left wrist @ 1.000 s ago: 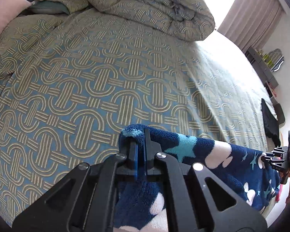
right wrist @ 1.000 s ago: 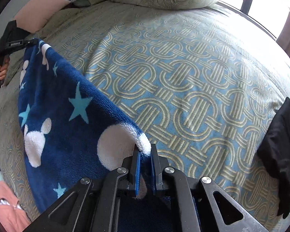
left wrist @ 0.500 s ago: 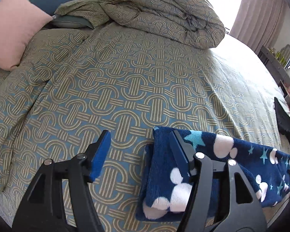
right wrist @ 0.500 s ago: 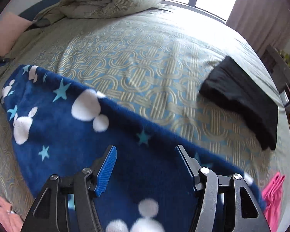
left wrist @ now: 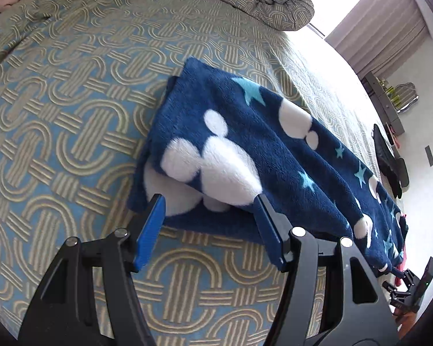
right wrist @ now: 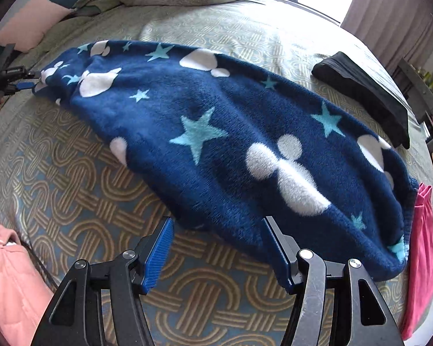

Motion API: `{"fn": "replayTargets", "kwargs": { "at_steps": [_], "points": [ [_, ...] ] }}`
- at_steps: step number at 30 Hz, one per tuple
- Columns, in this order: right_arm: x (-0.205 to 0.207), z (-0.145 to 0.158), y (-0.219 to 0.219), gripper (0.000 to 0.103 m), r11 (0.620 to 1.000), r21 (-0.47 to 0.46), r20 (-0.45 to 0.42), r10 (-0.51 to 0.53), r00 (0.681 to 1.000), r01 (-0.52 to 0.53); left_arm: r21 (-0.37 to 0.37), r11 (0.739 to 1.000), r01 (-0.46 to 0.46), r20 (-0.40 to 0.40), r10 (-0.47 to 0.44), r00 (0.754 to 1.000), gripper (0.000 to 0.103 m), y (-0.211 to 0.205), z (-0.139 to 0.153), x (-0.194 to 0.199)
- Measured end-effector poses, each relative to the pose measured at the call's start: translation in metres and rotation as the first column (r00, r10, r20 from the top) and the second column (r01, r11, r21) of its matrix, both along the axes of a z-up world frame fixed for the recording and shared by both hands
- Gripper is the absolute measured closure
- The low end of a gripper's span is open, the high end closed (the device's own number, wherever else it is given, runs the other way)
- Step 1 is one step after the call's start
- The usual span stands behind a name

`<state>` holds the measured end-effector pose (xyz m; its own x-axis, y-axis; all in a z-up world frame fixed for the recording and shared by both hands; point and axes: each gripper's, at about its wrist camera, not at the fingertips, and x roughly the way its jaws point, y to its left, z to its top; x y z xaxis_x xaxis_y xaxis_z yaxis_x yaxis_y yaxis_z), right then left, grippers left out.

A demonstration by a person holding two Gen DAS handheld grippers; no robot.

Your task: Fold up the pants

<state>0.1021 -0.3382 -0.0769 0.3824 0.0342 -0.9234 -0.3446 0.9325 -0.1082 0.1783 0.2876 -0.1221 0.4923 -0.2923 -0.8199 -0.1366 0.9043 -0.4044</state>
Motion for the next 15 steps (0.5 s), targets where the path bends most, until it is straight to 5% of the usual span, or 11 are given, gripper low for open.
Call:
{"fn": "replayTargets", "kwargs": {
  "at_steps": [6,11,15],
  "points": [
    [-0.005,-0.015,0.023,0.039,0.998,0.060,-0.020,0.011,1.000,-0.010,-0.052,0.998,-0.034,-0.031,0.032,0.999,0.039,-0.005,-0.012,0.017],
    [0.022,-0.037,0.026,0.040,0.978,0.053,0.001,-0.203,0.979,0.203,-0.124,0.984,-0.127,-0.058,0.120,0.991,0.039,0.005,-0.020,0.027],
    [0.027,-0.033,0.016,0.041,0.926,0.155,0.037,-0.353,0.935,0.344,-0.163,0.972,-0.171,-0.069,0.161,0.984,0.039,0.006,-0.020,0.031]
  ]
}}
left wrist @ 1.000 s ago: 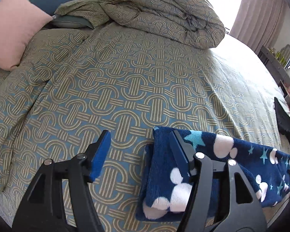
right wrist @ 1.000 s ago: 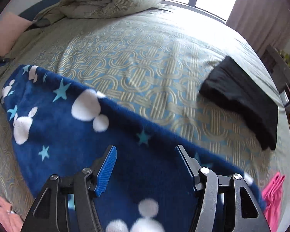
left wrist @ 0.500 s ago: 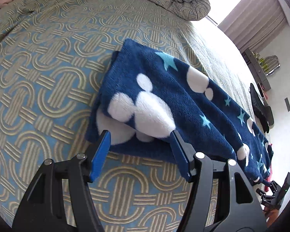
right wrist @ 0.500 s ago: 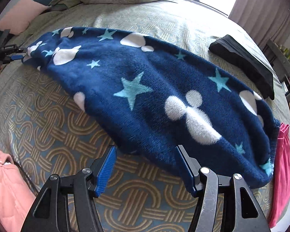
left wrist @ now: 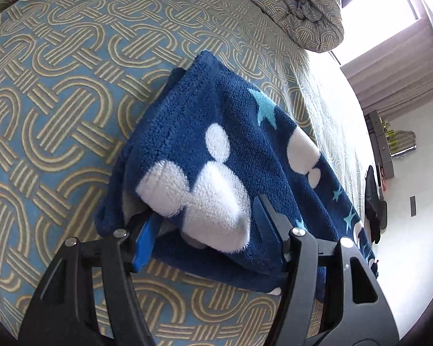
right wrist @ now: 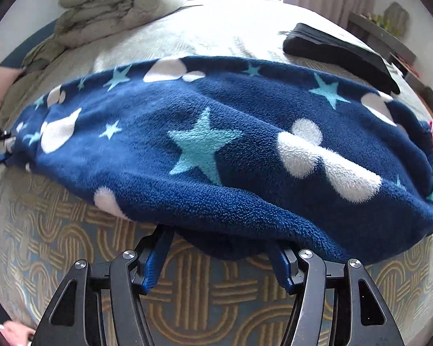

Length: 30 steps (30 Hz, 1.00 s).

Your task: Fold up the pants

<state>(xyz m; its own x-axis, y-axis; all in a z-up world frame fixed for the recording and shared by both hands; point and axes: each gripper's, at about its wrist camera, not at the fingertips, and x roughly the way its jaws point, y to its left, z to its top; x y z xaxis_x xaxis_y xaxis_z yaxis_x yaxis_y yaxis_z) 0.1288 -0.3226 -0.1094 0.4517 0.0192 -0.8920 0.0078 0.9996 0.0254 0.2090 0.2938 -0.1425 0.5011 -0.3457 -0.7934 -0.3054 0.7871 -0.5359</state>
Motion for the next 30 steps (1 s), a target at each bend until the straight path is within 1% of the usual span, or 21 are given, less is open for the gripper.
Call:
{"fn": "replayTargets", "kwargs": {
  "at_steps": [2,3,4,5,6,7,8,10,13,14,15,17,18,19,20,21,23,25,28,30],
  "points": [
    [-0.002,0.003,-0.009,0.048,0.998,0.057,0.014,-0.036,0.999,0.035,-0.008,1.000,-0.001,0.005,0.001,1.000,0.039,0.001,0.001,0.001],
    [-0.002,0.005,-0.014,0.060,0.996,0.072,0.018,-0.051,0.999,0.049,-0.011,1.000,-0.005,0.006,0.005,1.000,0.046,0.001,0.001,0.002],
    [-0.003,0.005,-0.019,0.074,0.994,0.085,0.018,-0.072,0.997,0.070,-0.007,1.000,-0.010,0.003,0.010,1.000,0.072,0.002,0.000,0.004],
    [-0.003,0.005,-0.025,0.079,0.990,0.107,0.015,-0.097,0.995,0.095,-0.005,1.000,-0.015,-0.009,0.015,1.000,0.091,0.004,-0.001,0.006],
    [-0.002,0.006,-0.031,0.085,0.983,0.147,0.008,-0.116,0.993,0.114,-0.022,0.999,-0.027,-0.022,0.026,0.999,0.092,0.006,-0.003,0.008],
    [-0.002,0.006,-0.035,0.088,0.976,0.177,0.002,-0.131,0.991,0.129,-0.031,0.998,-0.047,-0.017,0.047,0.999,0.093,0.009,-0.003,0.007],
    [-0.003,0.008,-0.036,0.089,0.973,0.189,0.005,-0.137,0.991,0.134,-0.027,0.998,-0.058,-0.005,0.057,0.998,0.093,0.009,0.000,0.005],
    [-0.007,0.014,-0.036,0.090,0.973,0.190,0.020,-0.139,0.990,0.132,0.012,0.998,-0.060,0.038,0.059,0.998,0.093,0.009,0.013,-0.002],
    [-0.016,0.022,-0.036,0.091,0.967,0.207,0.020,-0.153,0.988,0.145,0.036,0.998,-0.045,0.106,0.041,0.994,0.093,0.009,0.038,-0.021],
    [-0.019,0.025,-0.037,0.092,0.967,0.209,0.018,-0.155,0.988,0.148,0.054,0.998,-0.043,0.115,0.037,0.993,0.093,0.010,0.043,-0.027],
    [-0.023,0.028,-0.037,0.095,0.968,0.200,0.016,-0.157,0.988,0.150,0.070,0.996,-0.046,0.117,0.038,0.992,0.092,0.012,0.045,-0.034],
    [-0.030,0.030,-0.039,0.095,0.977,0.144,0.010,-0.162,0.987,0.159,0.105,0.993,-0.046,0.094,0.036,0.995,0.090,0.020,0.033,-0.039],
    [-0.033,0.027,-0.041,0.095,0.978,0.139,-0.010,-0.159,0.987,0.159,0.129,0.991,-0.043,0.066,0.035,0.997,0.087,0.022,0.022,-0.036],
    [-0.034,0.020,-0.042,0.095,0.976,0.146,-0.046,-0.155,0.987,0.160,0.137,0.990,-0.038,0.033,0.034,0.999,0.084,0.024,0.010,-0.032],
    [-0.035,0.012,-0.043,0.095,0.974,0.156,-0.078,-0.150,0.986,0.161,0.130,0.991,-0.036,0.002,0.036,0.999,0.082,0.025,-0.002,-0.030],
    [-0.036,0.007,-0.045,0.095,0.974,0.158,-0.096,-0.146,0.985,0.160,0.101,0.994,-0.050,-0.003,0.051,0.999,0.080,0.028,-0.011,-0.031],
    [-0.035,0.003,-0.038,0.094,0.982,0.130,-0.106,-0.121,0.987,0.135,0.063,0.994,-0.091,0.036,0.089,0.995,0.078,0.031,-0.011,-0.036],
    [-0.036,0.005,-0.030,0.091,0.992,0.085,-0.100,-0.089,0.991,0.097,0.064,0.993,-0.094,0.038,0.092,0.995,0.071,0.029,-0.009,-0.035],
    [-0.039,0.004,-0.029,0.086,0.996,0.063,-0.121,-0.054,0.991,0.062,0.128,0.989,-0.073,0.023,0.071,0.997,0.071,0.022,-0.003,-0.032],
    [-0.041,0.006,-0.036,0.084,0.995,0.059,-0.144,-0.076,0.987,0.085,0.191,0.979,-0.075,0.022,0.073,0.997,0.071,0.020,0.005,-0.034]
  ]
}}
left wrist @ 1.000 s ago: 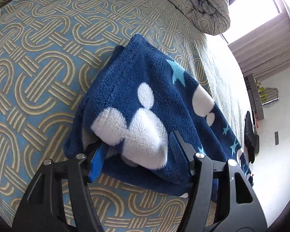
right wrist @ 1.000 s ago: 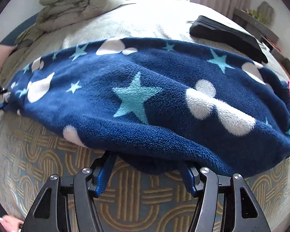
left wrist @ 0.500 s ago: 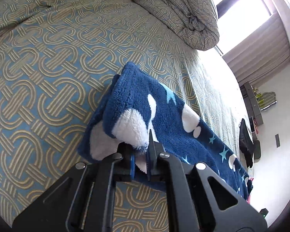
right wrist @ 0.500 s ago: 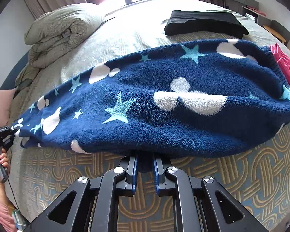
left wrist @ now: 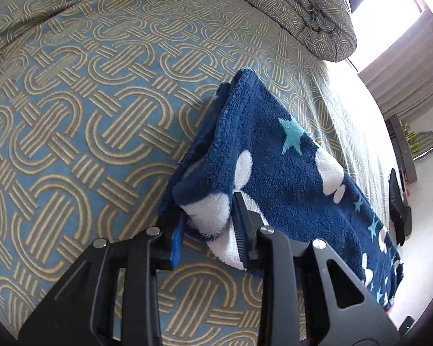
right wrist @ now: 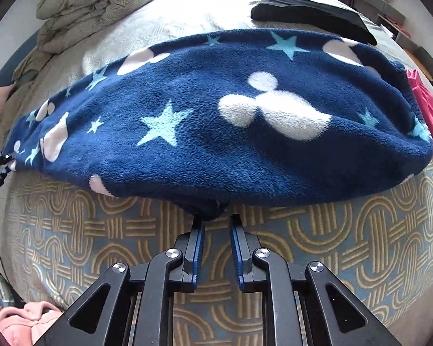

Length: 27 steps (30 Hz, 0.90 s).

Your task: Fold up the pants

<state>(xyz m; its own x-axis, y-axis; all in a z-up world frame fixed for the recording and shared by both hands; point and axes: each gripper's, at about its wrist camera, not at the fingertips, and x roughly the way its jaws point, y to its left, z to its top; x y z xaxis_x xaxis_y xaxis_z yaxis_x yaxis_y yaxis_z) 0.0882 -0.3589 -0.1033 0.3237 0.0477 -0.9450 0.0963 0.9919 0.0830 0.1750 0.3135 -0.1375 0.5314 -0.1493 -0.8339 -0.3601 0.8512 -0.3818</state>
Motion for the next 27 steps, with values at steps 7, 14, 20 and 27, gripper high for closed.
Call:
{"fn": "replayTargets", "kwargs": {
  "at_steps": [7,14,20,27],
  "points": [
    [-0.001,0.033,-0.045,0.077,0.991,-0.021,0.080,-0.130,0.988,0.132,0.213,0.970,-0.121,0.100,0.102,0.990,0.057,0.003,0.050,-0.019],
    [0.054,0.040,-0.062,0.075,0.989,-0.086,0.154,-0.107,0.982,0.121,0.144,0.948,0.285,0.041,-0.293,0.955,0.057,-0.100,0.054,0.016],
    [0.118,0.016,-0.078,0.075,0.988,-0.109,0.149,-0.095,0.984,0.112,0.250,0.863,0.439,-0.114,-0.425,0.898,0.057,-0.184,0.010,0.062],
    [0.159,-0.003,-0.192,0.087,0.883,-0.269,0.144,-0.358,0.923,0.385,0.313,0.852,0.419,-0.124,-0.401,0.908,0.057,-0.216,0.002,0.131]
  ]
}}
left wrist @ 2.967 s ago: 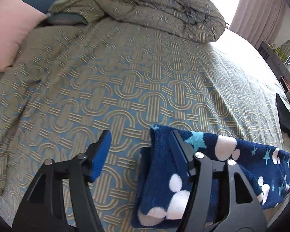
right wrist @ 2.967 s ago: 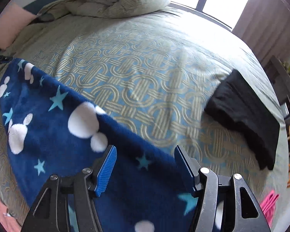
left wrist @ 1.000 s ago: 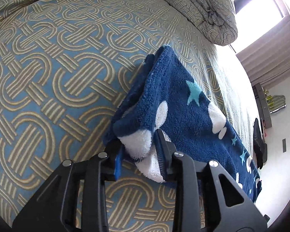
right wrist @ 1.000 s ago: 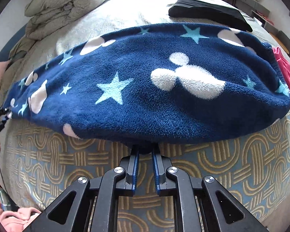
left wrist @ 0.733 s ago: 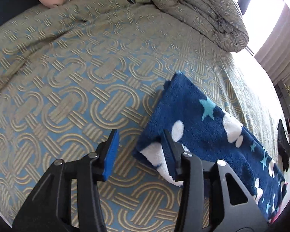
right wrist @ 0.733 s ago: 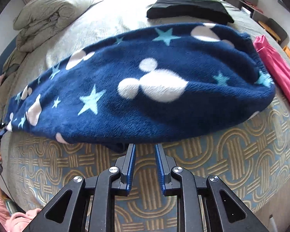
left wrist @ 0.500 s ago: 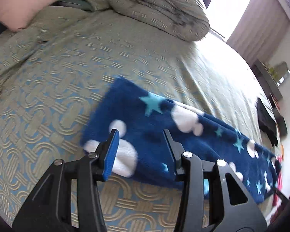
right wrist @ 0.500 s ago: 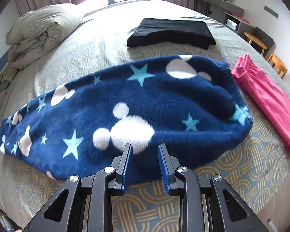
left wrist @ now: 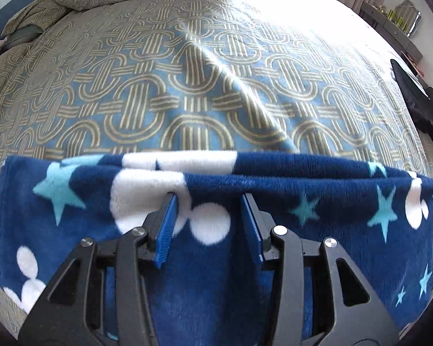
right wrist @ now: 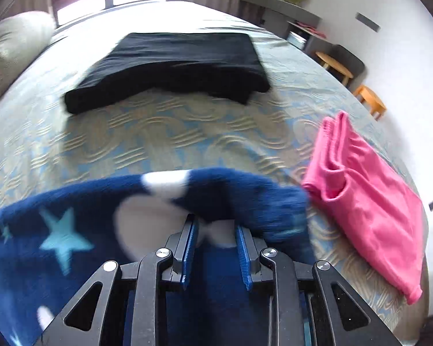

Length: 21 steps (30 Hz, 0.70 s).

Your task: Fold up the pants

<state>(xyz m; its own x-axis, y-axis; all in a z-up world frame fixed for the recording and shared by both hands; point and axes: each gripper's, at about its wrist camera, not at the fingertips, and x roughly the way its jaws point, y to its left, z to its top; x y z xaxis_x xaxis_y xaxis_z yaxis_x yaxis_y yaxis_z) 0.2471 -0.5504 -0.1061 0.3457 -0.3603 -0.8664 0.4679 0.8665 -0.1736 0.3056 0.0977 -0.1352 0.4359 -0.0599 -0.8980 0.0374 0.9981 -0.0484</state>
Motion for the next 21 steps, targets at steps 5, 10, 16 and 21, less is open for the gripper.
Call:
{"fn": "replayTargets", "kwargs": {
  "at_steps": [5,10,16,21],
  "points": [
    [0.003,-0.002,-0.028,0.102,0.996,0.089,0.006,-0.032,0.999,0.031,-0.015,0.999,-0.036,0.002,0.036,0.999,0.057,-0.002,0.010,0.020],
    [-0.002,0.001,-0.006,0.096,0.998,-0.019,-0.025,0.055,0.998,-0.056,-0.058,0.998,-0.038,0.047,0.041,0.998,0.057,0.026,0.042,-0.017],
    [-0.016,0.037,0.051,0.086,0.965,0.028,0.034,0.259,0.965,-0.260,-0.047,0.994,-0.095,0.059,0.098,0.993,0.055,0.079,0.058,-0.078],
    [-0.013,0.051,0.178,0.077,0.808,0.034,0.050,0.586,0.809,-0.588,-0.192,0.950,-0.245,0.047,0.258,0.965,0.047,0.122,0.047,-0.128]
  ]
}}
